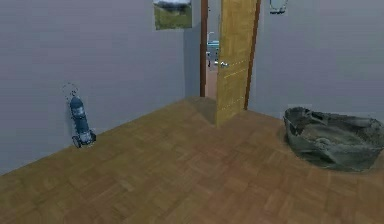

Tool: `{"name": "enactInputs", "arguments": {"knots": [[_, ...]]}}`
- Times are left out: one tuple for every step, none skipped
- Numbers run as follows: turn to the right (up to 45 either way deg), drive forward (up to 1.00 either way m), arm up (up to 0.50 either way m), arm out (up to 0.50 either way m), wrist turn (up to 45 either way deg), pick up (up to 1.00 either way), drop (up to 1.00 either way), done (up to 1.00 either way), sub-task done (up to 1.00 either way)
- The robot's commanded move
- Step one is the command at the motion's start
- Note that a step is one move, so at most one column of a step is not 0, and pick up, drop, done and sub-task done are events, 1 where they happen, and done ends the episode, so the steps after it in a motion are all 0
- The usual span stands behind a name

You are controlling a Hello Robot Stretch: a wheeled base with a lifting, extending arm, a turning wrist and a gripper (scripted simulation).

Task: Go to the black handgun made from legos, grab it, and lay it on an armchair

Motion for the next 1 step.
{"name": "enactInputs", "arguments": {"knots": [[0.0,0.25,0.00,0.00,0.0,0.00,0.00,0.00,0.00]]}}
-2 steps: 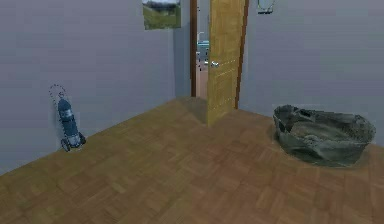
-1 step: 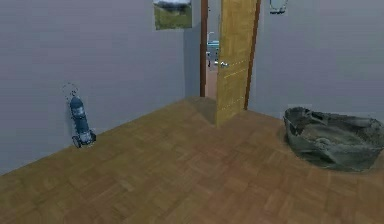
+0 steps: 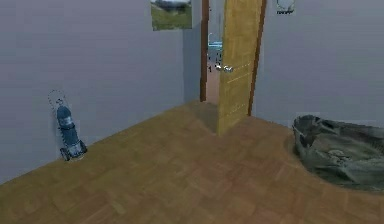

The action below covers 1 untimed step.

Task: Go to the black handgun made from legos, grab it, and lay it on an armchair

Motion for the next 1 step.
{"name": "enactInputs", "arguments": {"knots": [[-9.0,0.00,0.00,0.00,0.0,0.00,0.00,0.00,0.00]]}}
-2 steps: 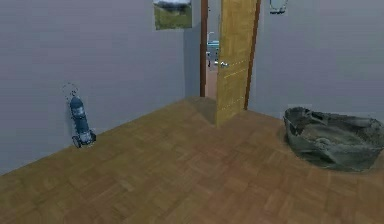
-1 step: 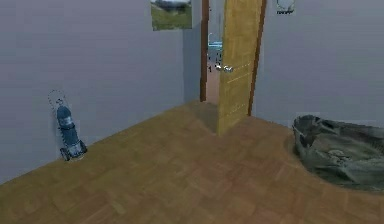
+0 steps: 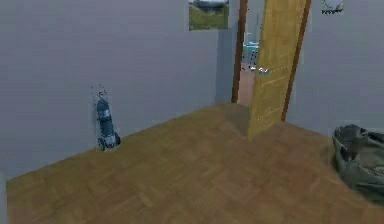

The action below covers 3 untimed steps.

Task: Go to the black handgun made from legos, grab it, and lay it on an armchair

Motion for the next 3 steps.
{"name": "enactInputs", "arguments": {"knots": [[0.0,0.35,0.00,0.00,0.0,0.00,0.00,0.00,0.00],[9.0,0.00,0.00,0.00,0.0,0.00,0.00,0.00,0.00],[0.0,1.00,0.00,0.00,0.0,0.00,0.00,0.00,0.00]]}}
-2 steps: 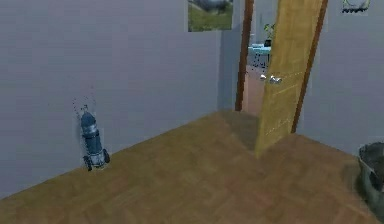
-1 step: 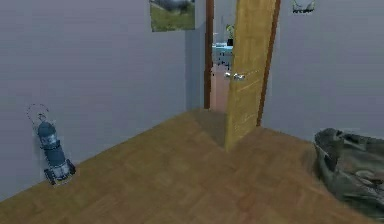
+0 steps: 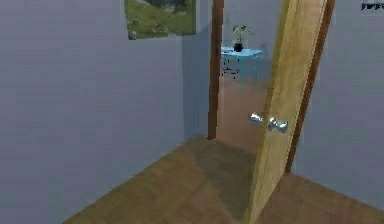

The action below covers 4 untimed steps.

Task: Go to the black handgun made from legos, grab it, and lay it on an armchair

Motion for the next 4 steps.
{"name": "enactInputs", "arguments": {"knots": [[0.0,0.85,0.00,0.00,0.0,0.00,0.00,0.00,0.00],[9.0,0.00,0.00,0.00,0.0,0.00,0.00,0.00,0.00],[0.0,0.05,0.00,0.00,0.0,0.00,0.00,0.00,0.00],[9.0,0.00,0.00,0.00,0.0,0.00,0.00,0.00,0.00]]}}
